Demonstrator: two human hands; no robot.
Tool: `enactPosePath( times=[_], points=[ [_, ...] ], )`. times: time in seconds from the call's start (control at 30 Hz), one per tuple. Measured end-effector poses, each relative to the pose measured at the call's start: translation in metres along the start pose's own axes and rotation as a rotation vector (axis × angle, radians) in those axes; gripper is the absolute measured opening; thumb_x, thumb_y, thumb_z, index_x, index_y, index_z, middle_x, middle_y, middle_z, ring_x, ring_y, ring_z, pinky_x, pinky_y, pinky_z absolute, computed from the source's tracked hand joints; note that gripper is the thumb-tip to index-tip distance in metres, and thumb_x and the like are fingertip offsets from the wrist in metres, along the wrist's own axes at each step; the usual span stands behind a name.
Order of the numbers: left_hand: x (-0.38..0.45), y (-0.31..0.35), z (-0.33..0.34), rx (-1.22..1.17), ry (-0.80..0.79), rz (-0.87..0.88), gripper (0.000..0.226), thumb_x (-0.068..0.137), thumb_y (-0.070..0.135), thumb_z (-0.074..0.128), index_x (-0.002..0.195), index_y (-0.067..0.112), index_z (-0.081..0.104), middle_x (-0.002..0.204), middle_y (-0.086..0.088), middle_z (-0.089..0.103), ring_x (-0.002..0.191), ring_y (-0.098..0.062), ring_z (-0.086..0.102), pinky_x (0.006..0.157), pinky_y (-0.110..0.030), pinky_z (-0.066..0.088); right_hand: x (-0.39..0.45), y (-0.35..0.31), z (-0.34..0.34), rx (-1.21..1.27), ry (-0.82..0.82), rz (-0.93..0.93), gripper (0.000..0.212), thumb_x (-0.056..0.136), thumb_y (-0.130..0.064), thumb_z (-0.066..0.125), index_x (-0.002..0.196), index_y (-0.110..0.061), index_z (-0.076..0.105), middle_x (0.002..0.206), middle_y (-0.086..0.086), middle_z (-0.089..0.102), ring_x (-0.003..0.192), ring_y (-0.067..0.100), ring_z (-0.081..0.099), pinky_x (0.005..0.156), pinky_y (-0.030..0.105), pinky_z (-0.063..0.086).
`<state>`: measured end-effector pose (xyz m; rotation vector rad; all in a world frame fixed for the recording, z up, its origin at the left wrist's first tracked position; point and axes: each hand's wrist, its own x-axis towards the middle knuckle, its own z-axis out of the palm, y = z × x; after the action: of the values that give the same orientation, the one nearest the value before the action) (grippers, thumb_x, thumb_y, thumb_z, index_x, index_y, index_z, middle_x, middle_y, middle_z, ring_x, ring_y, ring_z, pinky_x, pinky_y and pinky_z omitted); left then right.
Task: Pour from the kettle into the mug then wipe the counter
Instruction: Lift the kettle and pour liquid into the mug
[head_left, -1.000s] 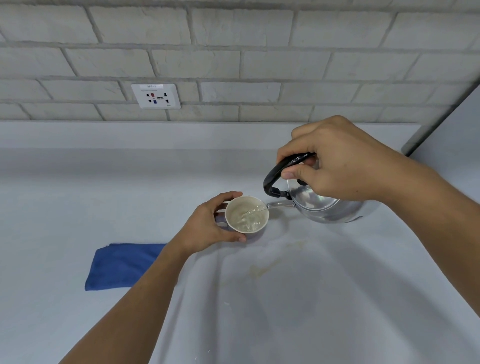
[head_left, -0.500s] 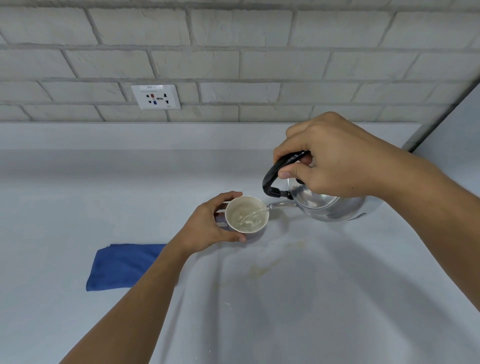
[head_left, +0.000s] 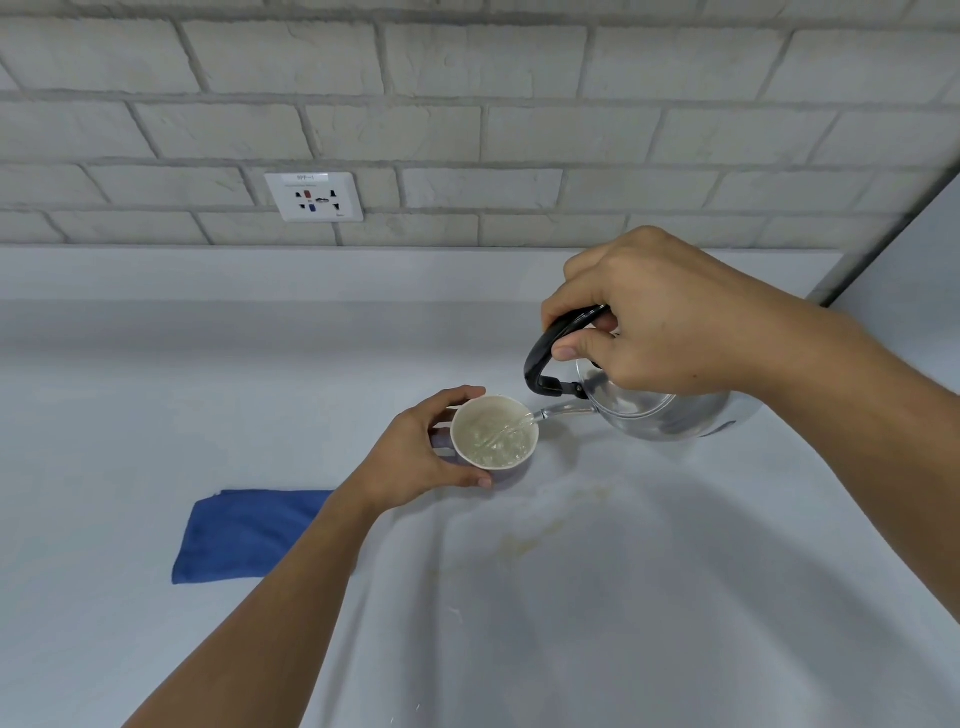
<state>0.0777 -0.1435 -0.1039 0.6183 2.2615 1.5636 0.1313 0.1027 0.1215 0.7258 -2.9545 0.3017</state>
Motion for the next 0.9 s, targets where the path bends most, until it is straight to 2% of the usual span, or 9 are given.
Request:
enactPosePath(
  times=[0.13,0.37,0.4,0.5,0.57,0.7,0.8,0.9],
  points=[
    [-0.001,0.001,0.000,0.007,-0.001,-0.002,0.099,0.054,0.025,0.106,0.140,0.041,0.059,0.134,0.015,0.069,0.124,-0.005,0.066,0.093,-0.016,0.055,-0.009,0.010,0.000,0.109,0.046,0.067,0.006,0.087,-0.033,0.073,0.092,-0.033,0.076,0.073,-0.011,0.058,0.073,0.006,0.055,0.062,0.029,0.042],
    [-0.002,0.004,-0.001,0.010,-0.003,-0.020,0.099,0.054,0.023,0.106,0.140,0.040,0.059,0.132,0.015,0.069,0.123,-0.005,0.066,0.089,-0.015,0.056,-0.033,0.036,0.010,0.347,0.204,0.179,0.012,0.082,-0.023,0.080,0.088,-0.033,0.078,0.075,-0.006,0.064,0.069,0.017,0.061,0.069,0.037,0.053],
    [-0.002,0.005,-0.001,0.012,-0.003,-0.018,0.099,0.054,0.023,0.106,0.140,0.039,0.059,0.133,0.014,0.069,0.123,-0.005,0.066,0.089,-0.015,0.056,-0.037,0.039,0.011,0.381,0.218,0.193,0.012,0.081,-0.022,0.081,0.088,-0.033,0.079,0.076,-0.006,0.065,0.071,0.018,0.061,0.070,0.036,0.053],
    [-0.002,0.006,-0.001,0.019,-0.008,-0.010,0.099,0.055,0.022,0.105,0.142,0.037,0.059,0.134,0.012,0.069,0.125,-0.006,0.065,0.092,-0.016,0.055,-0.047,0.048,0.017,0.446,0.262,0.235,0.014,0.082,-0.021,0.081,0.091,-0.032,0.079,0.080,-0.010,0.069,0.074,0.012,0.064,0.068,0.016,0.047],
    [-0.002,0.008,-0.002,0.024,-0.007,-0.006,0.098,0.056,0.022,0.105,0.141,0.036,0.059,0.135,0.011,0.069,0.125,-0.007,0.065,0.093,-0.016,0.054,-0.053,0.051,0.021,0.502,0.300,0.263,0.015,0.082,-0.019,0.080,0.093,-0.029,0.079,0.079,-0.014,0.069,0.071,0.008,0.064,0.067,0.010,0.043],
    [-0.004,0.010,-0.002,0.035,-0.010,-0.007,0.097,0.056,0.023,0.105,0.141,0.035,0.059,0.133,0.010,0.069,0.124,-0.011,0.065,0.092,-0.017,0.054,-0.060,0.060,0.027,0.629,0.336,0.298,0.015,0.082,-0.017,0.080,0.096,-0.025,0.080,0.078,-0.010,0.070,0.070,0.009,0.064,0.072,0.020,0.050],
    [-0.003,0.012,-0.004,0.051,-0.025,-0.004,0.097,0.057,0.024,0.105,0.141,0.036,0.058,0.134,0.010,0.069,0.124,-0.012,0.065,0.095,-0.023,0.056,-0.063,0.067,0.029,0.686,0.361,0.285,0.016,0.083,-0.015,0.080,0.095,-0.025,0.079,0.082,-0.009,0.073,0.077,0.008,0.066,0.075,0.016,0.049],
    [-0.003,0.019,-0.009,0.063,-0.071,-0.001,0.103,0.055,0.027,0.106,0.143,0.039,0.055,0.142,0.014,0.064,0.133,-0.011,0.060,0.107,-0.034,0.055,-0.065,0.076,0.031,0.725,0.399,0.276,0.016,0.084,-0.014,0.079,0.094,-0.027,0.078,0.081,-0.013,0.074,0.073,0.003,0.065,0.072,0.013,0.047]
  ],
)
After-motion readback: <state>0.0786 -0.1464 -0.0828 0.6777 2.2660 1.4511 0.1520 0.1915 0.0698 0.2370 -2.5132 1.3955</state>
